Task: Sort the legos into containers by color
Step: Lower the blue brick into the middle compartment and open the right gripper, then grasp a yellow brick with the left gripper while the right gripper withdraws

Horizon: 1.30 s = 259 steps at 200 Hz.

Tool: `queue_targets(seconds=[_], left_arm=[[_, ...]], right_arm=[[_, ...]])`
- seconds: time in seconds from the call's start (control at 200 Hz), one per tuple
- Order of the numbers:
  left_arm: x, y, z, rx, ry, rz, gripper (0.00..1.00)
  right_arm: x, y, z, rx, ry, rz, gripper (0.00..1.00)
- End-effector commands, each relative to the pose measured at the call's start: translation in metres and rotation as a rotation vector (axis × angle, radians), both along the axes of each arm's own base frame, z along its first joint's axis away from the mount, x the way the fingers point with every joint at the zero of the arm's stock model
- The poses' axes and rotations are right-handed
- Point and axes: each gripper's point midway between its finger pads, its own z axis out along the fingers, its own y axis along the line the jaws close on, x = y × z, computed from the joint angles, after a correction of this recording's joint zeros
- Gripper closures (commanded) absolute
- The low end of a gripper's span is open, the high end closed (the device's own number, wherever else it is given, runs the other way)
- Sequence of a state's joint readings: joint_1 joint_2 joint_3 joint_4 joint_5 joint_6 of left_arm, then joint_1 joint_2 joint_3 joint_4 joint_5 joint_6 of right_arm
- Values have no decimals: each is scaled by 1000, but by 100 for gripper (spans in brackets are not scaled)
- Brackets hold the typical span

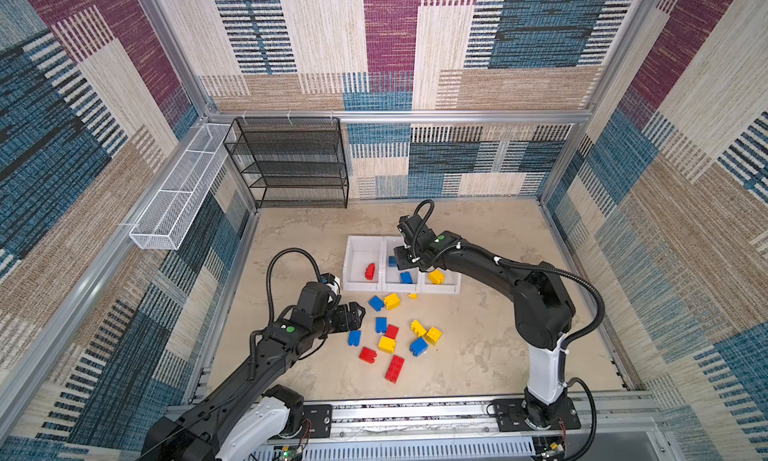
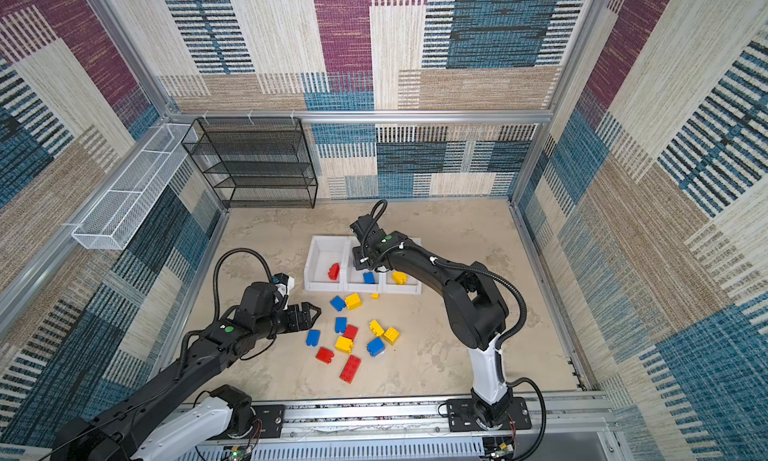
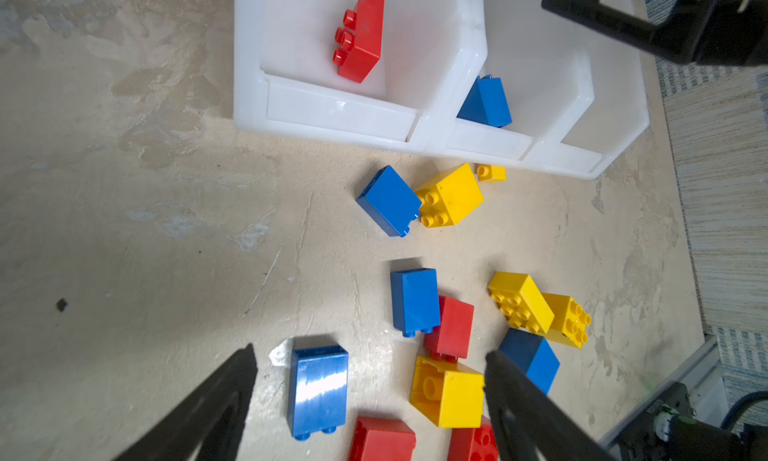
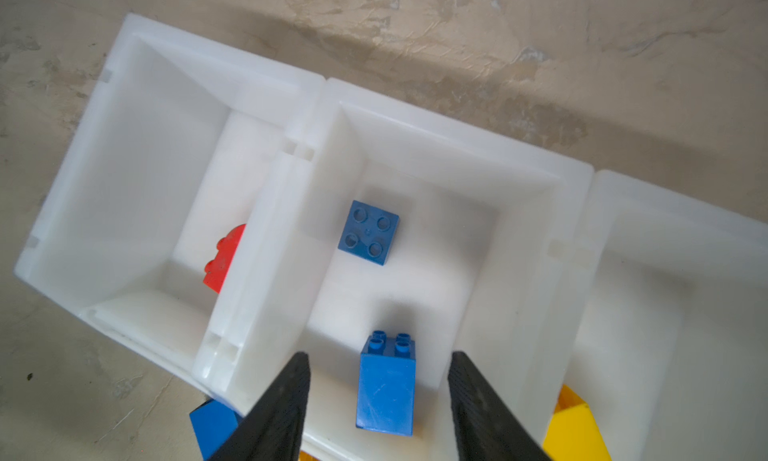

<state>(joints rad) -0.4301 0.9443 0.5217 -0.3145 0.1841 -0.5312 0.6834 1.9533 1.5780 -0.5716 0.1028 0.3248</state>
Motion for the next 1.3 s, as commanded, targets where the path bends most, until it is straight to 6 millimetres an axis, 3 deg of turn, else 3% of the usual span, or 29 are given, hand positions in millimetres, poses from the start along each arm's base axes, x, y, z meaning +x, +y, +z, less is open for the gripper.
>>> queue_targets(seconds=[0.0, 0.285, 0.496, 0.786, 1.002, 1.292], left_arm=[[-3, -2, -2, 5, 13, 1, 14], [-24, -36, -13, 27, 57, -140, 19], [-36, -61, -26, 87, 101, -247, 21], [-44, -83, -40, 170, 134, -352, 23], [-48, -92, -52, 242, 163, -384, 24], [-54, -105, -70, 352, 215, -443, 34]], right_arm=[[-4, 0, 9, 23, -13, -1, 42], [-31, -26, 23, 40, -22, -33, 41], [-52, -65, 35, 86, -44, -148, 41], [-74, -107, 31, 97, -43, -248, 40], [-80, -120, 32, 109, -50, -282, 40], [-85, -127, 29, 107, -44, -290, 39]])
